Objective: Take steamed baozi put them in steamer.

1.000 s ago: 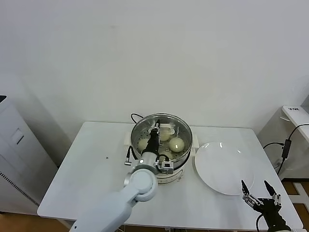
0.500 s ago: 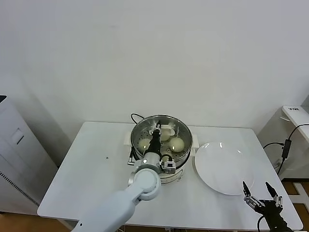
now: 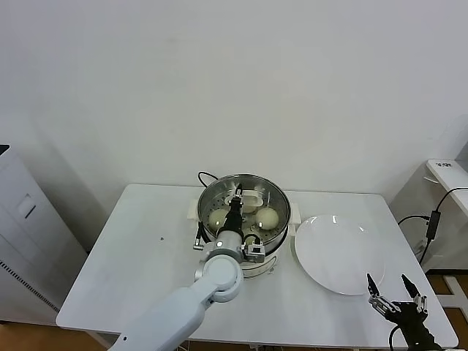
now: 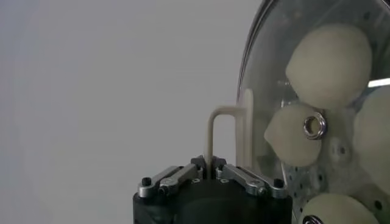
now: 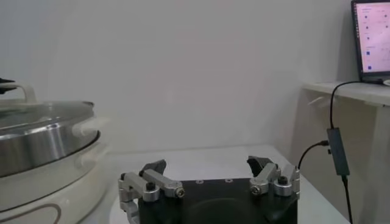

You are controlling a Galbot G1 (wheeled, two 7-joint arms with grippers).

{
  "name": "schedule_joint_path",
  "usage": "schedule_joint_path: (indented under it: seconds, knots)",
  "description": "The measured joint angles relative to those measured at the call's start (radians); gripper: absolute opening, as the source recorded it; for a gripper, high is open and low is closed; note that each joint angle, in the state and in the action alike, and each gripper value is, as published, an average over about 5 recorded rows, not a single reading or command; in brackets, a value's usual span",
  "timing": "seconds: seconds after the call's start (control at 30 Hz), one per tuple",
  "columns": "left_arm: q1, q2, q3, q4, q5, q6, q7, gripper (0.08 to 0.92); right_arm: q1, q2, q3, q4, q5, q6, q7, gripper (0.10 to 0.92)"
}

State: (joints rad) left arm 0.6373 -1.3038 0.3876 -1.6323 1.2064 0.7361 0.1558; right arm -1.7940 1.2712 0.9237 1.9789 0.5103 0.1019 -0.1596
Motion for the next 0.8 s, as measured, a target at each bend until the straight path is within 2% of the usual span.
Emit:
schedule_joint_path:
  seconds: [0.1, 0.17, 0.5, 0.8]
  knots:
    - [0.006, 0.000, 0.003, -0.007, -0.005, 0.000, -0.003, 0.153, 0.002, -0.003, 0.000, 0.003, 0.001, 0.000, 0.000, 0.823]
    - [0.010, 0.003, 0.005, -0.015, -0.013, 0.000, -0.007, 0.200, 0.003, -0.006, 0.000, 0.003, 0.003, -0.001, 0.001, 0.823]
    - [0.043, 0.037, 0.008, -0.095, -0.130, 0.000, -0.058, 0.485, 0.018, -0.009, -0.014, -0.003, 0.002, -0.001, 0.000, 0.823]
    - [0.091, 0.113, -0.014, -0.230, -0.281, 0.000, -0.127, 0.744, 0.039, -0.021, -0.039, -0.012, 0.011, -0.005, 0.007, 0.823]
